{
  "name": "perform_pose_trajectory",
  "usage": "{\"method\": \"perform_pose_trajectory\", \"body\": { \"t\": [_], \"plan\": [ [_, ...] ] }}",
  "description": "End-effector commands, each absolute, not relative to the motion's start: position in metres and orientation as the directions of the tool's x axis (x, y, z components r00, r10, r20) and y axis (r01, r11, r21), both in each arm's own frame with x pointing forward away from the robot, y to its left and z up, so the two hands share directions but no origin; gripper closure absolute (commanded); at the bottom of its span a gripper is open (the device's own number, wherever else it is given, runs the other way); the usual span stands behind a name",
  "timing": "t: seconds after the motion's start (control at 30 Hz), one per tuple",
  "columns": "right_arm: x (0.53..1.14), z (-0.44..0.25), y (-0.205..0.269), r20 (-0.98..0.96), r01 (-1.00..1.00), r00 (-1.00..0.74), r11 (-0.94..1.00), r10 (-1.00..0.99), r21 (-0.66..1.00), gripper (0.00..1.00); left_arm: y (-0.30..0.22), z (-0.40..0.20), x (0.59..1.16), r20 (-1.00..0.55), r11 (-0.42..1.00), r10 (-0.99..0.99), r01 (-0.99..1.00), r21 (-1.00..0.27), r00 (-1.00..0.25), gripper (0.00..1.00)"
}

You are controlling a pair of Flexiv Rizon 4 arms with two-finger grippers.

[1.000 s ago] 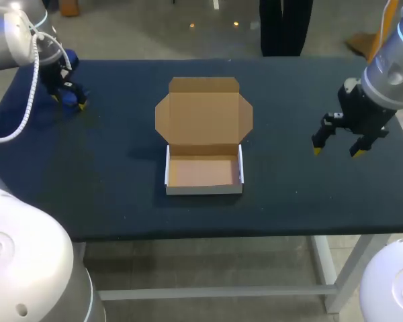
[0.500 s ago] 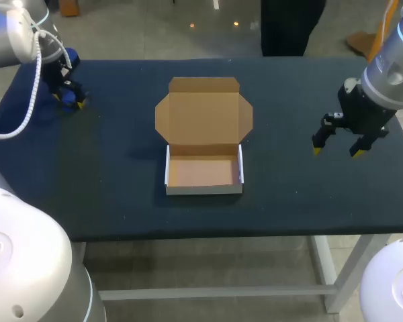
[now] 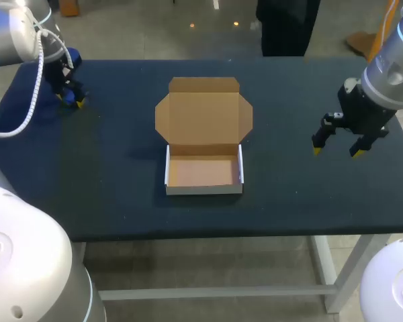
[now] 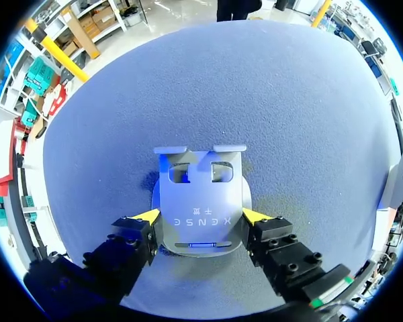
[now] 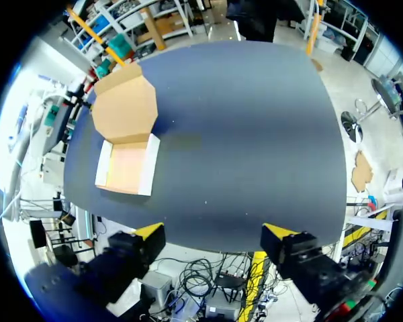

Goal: Assemble the packaging by folding the flat box into shape, placing the metal phone stand inside, and closing the box properly

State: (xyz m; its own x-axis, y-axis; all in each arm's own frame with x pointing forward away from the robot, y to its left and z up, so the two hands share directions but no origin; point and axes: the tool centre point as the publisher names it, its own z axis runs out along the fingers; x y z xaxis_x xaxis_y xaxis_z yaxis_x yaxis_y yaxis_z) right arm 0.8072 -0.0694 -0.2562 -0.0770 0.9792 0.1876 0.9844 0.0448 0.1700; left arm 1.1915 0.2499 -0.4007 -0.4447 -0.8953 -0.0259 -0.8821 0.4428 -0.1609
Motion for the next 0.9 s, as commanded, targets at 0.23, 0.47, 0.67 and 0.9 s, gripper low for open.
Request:
{"method": "perform_pose_trajectory", "body": {
  "t": [0.23, 0.47, 0.67, 0.9],
  "plan": [
    [0.807, -0.254, -0.07, 0.187, 0.985, -0.077, 0.046, 0.979, 0.166, 0.0, 0.252, -0.394, 1.186, -0.02, 0.421, -0.905, -0.888, -0.185, -0.425, 1.0],
    [0.807, -0.254, -0.07, 0.187, 0.985, -0.077, 0.046, 0.979, 0.166, 0.0, 0.252, -0.382, 1.179, -0.023, 0.398, -0.915, -0.892, -0.212, -0.403, 1.0],
    [0.807, -0.254, -0.07, 0.187, 0.985, -0.077, 0.046, 0.979, 0.166, 0.0, 0.255, -0.369, 1.169, -0.025, 0.368, -0.928, -0.901, -0.229, -0.372, 1.0],
    [0.807, -0.254, -0.07, 0.187, 0.985, -0.077, 0.046, 0.979, 0.166, 0.0, 0.258, -0.353, 1.146, -0.027, 0.339, -0.939, -0.91, -0.239, -0.342, 1.0]
  ]
}}
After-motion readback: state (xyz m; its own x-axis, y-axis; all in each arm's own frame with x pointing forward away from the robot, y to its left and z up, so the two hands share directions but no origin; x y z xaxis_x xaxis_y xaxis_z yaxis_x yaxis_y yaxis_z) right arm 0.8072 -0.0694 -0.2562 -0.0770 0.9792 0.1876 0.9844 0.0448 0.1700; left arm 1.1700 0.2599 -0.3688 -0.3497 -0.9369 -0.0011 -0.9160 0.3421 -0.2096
